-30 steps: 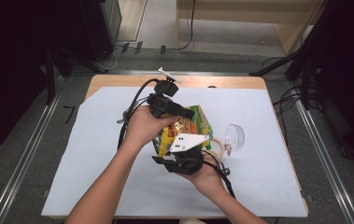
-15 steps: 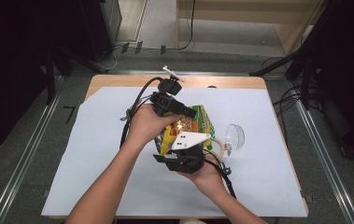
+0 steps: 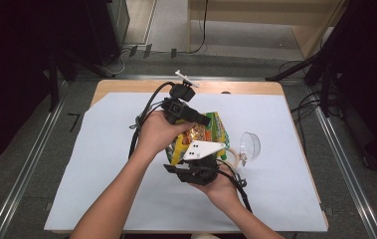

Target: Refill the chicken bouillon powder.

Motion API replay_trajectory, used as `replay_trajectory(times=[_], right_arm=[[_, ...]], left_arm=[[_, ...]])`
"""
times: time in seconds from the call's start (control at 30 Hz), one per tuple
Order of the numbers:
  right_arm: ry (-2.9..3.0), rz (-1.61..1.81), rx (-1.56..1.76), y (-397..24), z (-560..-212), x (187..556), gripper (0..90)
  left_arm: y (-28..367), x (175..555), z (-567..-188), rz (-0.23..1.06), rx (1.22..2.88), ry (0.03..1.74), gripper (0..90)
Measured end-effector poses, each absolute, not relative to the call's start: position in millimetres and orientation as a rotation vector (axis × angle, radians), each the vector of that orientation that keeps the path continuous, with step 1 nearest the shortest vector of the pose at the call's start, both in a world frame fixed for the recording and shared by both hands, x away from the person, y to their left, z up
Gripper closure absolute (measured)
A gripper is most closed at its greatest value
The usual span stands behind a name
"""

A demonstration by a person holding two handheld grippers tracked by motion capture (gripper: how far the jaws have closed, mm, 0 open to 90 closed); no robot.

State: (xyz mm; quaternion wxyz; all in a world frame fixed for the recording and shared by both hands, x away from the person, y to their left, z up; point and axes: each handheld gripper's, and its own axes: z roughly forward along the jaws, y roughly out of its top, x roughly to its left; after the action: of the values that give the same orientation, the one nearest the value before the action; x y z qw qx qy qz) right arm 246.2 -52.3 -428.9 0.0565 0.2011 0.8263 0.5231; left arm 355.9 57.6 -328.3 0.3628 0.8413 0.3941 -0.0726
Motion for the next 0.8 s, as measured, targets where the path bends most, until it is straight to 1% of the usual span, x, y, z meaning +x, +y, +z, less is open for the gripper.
replay_trajectory(times=[0.8], right_arm=[[2.499, 1.599, 0.637, -53.2, -427.0, 245.1, 71.0]], left_arm=[[55.0, 358.0, -326.6, -0.198, 2.180, 1.014, 79.2]])
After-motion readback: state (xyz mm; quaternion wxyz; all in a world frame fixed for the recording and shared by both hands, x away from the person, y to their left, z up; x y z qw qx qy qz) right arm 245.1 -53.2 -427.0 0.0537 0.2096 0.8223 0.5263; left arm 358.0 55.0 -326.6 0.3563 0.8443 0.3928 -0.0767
